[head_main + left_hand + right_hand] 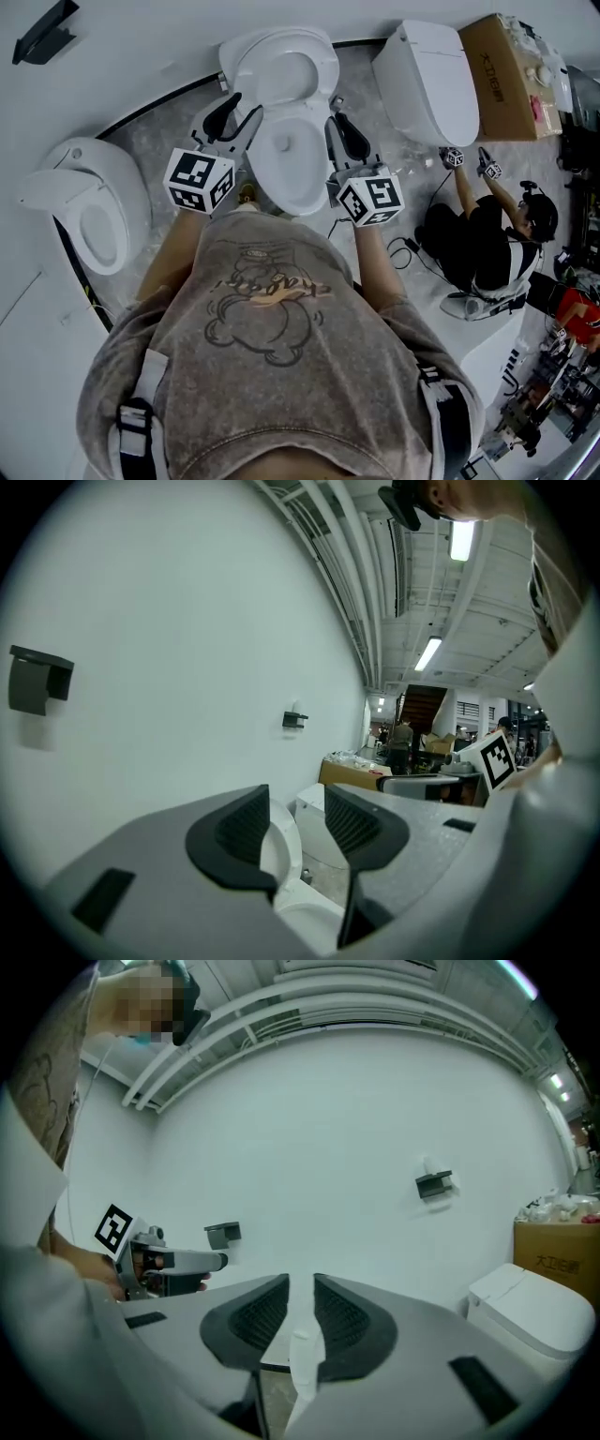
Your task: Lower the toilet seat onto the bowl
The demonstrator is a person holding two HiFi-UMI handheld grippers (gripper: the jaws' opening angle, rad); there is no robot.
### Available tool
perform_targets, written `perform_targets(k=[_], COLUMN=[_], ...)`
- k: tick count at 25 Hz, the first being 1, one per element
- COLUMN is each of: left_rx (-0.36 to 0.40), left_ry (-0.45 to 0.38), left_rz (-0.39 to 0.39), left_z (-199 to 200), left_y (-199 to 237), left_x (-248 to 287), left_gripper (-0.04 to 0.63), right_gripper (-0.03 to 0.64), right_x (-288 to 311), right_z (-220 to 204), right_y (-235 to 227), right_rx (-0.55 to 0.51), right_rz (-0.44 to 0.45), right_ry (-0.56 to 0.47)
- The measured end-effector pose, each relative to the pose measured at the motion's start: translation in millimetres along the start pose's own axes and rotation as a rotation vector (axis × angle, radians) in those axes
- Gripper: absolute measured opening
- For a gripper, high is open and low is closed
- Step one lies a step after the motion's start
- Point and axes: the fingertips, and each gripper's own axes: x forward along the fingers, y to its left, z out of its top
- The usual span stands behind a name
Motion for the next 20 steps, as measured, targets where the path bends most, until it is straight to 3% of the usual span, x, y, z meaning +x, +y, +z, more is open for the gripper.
perform_targets(k=[3,4,11,20], left_rx=[0.008,0.016,0.041,0.064], left_ry=[-0.001,-0.004,0.018,0.115], left_rz=[0.021,0.034,0.062,0.064], left_z=[-1,0,-8,-54], left_y=[7,11,51,110], left_x=[10,14,57,135], left_gripper=[0.225,0.245,0.27,0.27], right_gripper=[0.23,0.256,0.268,0.268], right_x=[14,20,81,188], right_z=[-3,-5,-12,-42], right_y=[-6,-8,-29,-77], right_rx=[0.014,0.012,-0.088,-0.259], right_rz=[0.057,0.073,0.183,0.267], right_ry=[0.021,0.036,0.109,0.252])
